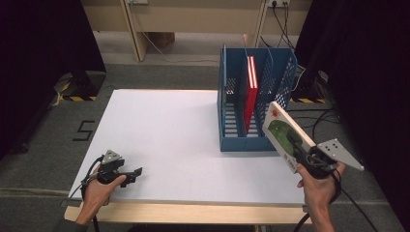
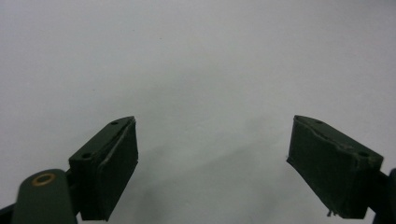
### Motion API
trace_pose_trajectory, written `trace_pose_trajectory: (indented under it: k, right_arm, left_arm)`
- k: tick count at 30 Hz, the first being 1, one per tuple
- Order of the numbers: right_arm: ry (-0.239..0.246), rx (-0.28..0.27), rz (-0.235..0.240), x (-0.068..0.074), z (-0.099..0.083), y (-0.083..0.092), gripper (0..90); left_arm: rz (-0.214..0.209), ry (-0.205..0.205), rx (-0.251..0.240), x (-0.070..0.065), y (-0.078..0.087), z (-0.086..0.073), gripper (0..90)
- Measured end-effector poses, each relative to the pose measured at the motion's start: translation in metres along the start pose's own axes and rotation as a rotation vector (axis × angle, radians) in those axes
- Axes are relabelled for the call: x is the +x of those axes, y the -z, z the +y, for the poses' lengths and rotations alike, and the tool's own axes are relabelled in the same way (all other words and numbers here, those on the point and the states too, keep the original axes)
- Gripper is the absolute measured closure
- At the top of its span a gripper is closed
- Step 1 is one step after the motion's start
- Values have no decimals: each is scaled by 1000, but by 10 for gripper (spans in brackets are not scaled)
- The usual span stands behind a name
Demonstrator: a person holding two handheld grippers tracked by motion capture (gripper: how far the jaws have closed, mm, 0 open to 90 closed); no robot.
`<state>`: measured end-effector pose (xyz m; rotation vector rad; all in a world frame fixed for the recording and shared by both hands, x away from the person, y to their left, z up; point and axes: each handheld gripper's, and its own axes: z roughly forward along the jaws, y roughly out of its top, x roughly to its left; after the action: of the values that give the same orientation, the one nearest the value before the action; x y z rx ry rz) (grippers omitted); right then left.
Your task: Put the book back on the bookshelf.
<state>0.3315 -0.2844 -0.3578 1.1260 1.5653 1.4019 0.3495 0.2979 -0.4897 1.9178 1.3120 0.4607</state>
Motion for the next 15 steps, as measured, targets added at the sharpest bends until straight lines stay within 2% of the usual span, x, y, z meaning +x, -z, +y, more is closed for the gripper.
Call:
trace_pose_trajectory:
  k: [7, 13, 15]
  right_arm:
    - [-19, 15, -79, -25, 7, -33, 762]
    - [-13, 24, -126, -34, 13, -62, 762]
    - [-26, 33, -139, -37, 16, -73, 762]
  left_arm:
    - [3, 2, 0, 1, 0, 0, 153]
    - [2, 7, 7, 1, -1, -1, 153]
    - [0, 6, 7, 1, -1, -1, 153]
